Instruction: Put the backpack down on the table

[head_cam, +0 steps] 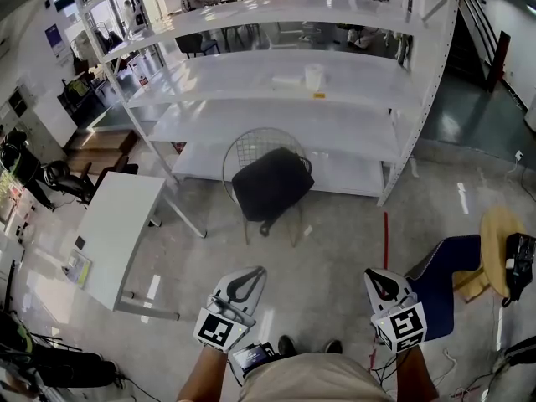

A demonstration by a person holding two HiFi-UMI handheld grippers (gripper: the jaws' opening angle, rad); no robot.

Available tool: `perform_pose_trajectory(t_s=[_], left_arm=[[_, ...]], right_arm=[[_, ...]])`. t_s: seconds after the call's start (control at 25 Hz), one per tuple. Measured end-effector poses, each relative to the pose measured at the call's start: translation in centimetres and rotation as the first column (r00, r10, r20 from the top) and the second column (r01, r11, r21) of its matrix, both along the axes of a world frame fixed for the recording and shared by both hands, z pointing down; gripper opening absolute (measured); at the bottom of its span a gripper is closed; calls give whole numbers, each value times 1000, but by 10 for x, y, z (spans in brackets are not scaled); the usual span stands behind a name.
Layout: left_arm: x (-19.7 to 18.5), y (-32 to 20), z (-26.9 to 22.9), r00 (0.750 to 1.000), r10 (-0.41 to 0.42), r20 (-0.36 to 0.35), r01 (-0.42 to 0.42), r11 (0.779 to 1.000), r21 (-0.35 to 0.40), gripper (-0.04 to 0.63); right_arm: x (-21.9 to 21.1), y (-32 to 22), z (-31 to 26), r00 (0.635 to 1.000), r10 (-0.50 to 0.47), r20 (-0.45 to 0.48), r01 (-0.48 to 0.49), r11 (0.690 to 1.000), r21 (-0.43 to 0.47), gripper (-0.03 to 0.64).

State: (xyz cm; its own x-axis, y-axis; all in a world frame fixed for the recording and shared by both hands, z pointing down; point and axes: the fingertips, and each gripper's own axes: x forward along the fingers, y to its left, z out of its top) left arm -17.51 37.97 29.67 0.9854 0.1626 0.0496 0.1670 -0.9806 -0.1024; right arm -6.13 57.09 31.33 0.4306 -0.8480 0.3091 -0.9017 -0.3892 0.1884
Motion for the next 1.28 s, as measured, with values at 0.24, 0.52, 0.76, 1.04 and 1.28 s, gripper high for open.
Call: perform_pose_trajectory(t_s=[0.24,0.52,0.76,1.04,1.28], left_arm=[[2,-24,-3,1000,19,-24,-19,1000,1,25],[12,-63,-2,998,35,-47,-36,999,-16,25],[23,-98,0,998,22,-60,-24,999,-28,25],[61,-125,12,1000,-20,-9,19,999,-33,25],[116,-138,19,999,-50,9,50,999,-18,25]], right_arm=[[-1,-29,-3,1000,22,1,-22,999,38,25],[7,-77,-7,999,33,-6,-33,998,62,25],[19,-114,-5,1000,12,-9,-11,999,43,25],[64,-149,4,999,-30,11,30,999,33,26],[126,-170,13,997,-66,29,64,997,49,26]])
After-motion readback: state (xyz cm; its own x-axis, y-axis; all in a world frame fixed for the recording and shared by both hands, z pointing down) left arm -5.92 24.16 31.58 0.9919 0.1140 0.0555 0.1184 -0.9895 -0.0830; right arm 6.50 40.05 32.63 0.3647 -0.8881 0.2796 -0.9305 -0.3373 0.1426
